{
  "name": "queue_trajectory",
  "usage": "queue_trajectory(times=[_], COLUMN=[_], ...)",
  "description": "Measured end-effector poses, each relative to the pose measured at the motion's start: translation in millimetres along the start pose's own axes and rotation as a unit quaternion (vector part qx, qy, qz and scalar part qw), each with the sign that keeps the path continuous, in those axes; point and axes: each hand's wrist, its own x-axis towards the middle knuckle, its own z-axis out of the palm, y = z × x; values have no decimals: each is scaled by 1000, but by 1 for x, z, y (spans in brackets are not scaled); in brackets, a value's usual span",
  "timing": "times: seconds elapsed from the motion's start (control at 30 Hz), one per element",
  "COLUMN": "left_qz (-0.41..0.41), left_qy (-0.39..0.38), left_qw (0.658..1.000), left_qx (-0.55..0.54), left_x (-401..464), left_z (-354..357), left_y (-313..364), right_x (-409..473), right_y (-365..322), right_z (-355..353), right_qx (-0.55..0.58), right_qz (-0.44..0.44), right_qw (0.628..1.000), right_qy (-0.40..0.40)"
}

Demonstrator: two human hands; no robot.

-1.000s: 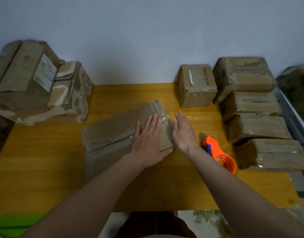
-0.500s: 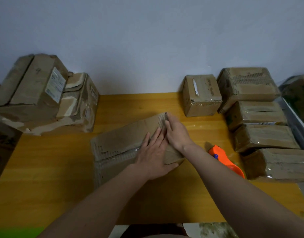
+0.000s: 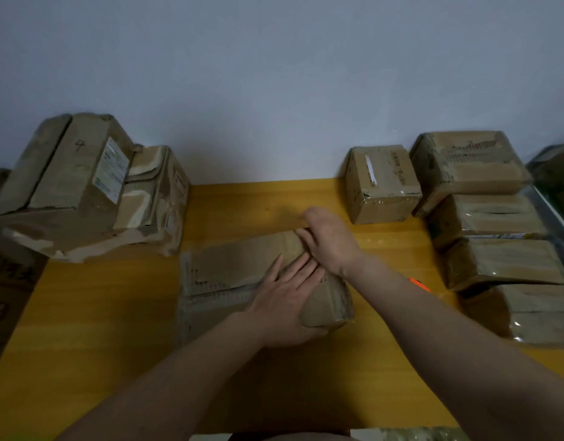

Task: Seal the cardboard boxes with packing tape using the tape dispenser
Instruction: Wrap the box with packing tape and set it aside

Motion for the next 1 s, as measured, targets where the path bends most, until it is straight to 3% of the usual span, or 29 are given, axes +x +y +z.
queue_trajectory(times=[0.07,0.2,0.4,0.77,1.0], left_qz=[2,-33,-55,-66,-81], left_qy=[5,2,-10,-11,-5], left_qw=[1000,999,998,998,997], left_qx=[15,5,6,23,14], left_x=[-3,-4,0,0,1], left_z=[-2,-1,0,4,4], left_y=[-3,-4,-6,-5,1], right_x=[6,-5,0,-66,-127], right_y=[7,12,5,-4,-26], right_z=[4,11,24,25,43], right_qx=[39,262,276,333,386], right_qz=[37,188,279,239,260], right_qw=[998,943,919,912,882], right_qy=[-29,86,34,-16,81])
